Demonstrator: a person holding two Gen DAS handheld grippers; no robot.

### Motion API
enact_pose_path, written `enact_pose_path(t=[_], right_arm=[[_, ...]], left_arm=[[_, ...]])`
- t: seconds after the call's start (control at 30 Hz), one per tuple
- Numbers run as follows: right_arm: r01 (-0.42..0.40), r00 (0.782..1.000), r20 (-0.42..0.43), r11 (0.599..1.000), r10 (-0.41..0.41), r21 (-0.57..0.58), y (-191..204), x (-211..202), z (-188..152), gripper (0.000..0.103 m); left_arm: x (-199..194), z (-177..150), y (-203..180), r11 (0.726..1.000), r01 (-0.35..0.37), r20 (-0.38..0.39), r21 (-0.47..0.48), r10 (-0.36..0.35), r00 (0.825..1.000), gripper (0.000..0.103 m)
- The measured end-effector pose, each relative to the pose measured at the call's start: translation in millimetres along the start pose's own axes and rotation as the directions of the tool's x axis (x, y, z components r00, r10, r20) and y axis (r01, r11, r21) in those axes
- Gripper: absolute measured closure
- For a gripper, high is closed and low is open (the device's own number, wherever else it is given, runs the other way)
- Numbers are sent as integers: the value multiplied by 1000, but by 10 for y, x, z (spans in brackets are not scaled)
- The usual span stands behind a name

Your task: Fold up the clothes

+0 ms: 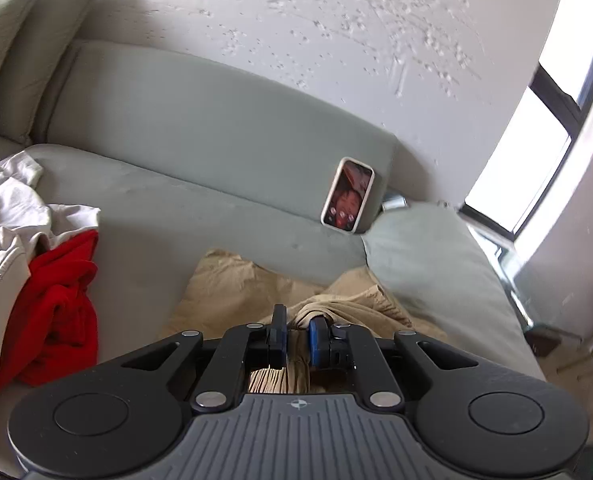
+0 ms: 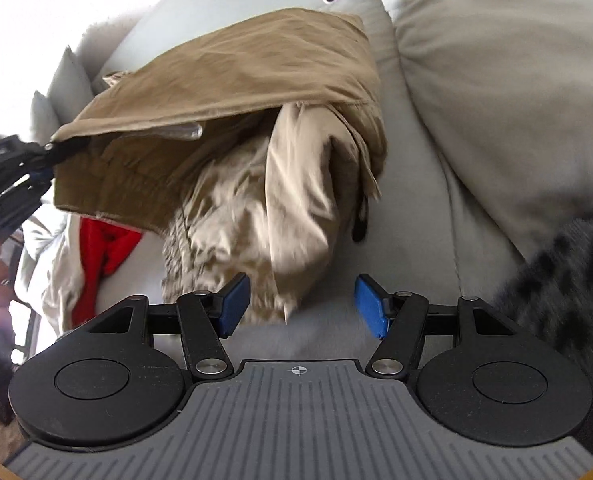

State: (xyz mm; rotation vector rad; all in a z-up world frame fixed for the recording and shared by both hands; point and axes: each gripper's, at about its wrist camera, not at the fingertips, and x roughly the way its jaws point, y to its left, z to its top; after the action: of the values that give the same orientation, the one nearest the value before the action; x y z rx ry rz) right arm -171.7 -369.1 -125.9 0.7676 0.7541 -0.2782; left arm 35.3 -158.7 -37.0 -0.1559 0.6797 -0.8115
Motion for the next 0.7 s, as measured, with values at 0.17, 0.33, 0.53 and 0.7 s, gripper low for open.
enact_pose_path(t=[0.17,0.33,0.53,0.7], right_arm=[[46,996,74,997,-41,-68,106,-23,223,99],[115,908,414,988,-63,-102,329,-831,864,99],[111,877,481,981,-22,-158,616,-1470,1258,89],[155,973,183,987,-144,-45,193,-935,1064,46]], left_arm=[[-119,198,241,983,-10,67,-185,22,997,95],[-294,270,494,888,62,31,-456,-54,998,96],[-226,-95,625,866,-24,-120,-499,-42,992,94],[-129,-414,717,895,-163,-243,-415,64,968,81]])
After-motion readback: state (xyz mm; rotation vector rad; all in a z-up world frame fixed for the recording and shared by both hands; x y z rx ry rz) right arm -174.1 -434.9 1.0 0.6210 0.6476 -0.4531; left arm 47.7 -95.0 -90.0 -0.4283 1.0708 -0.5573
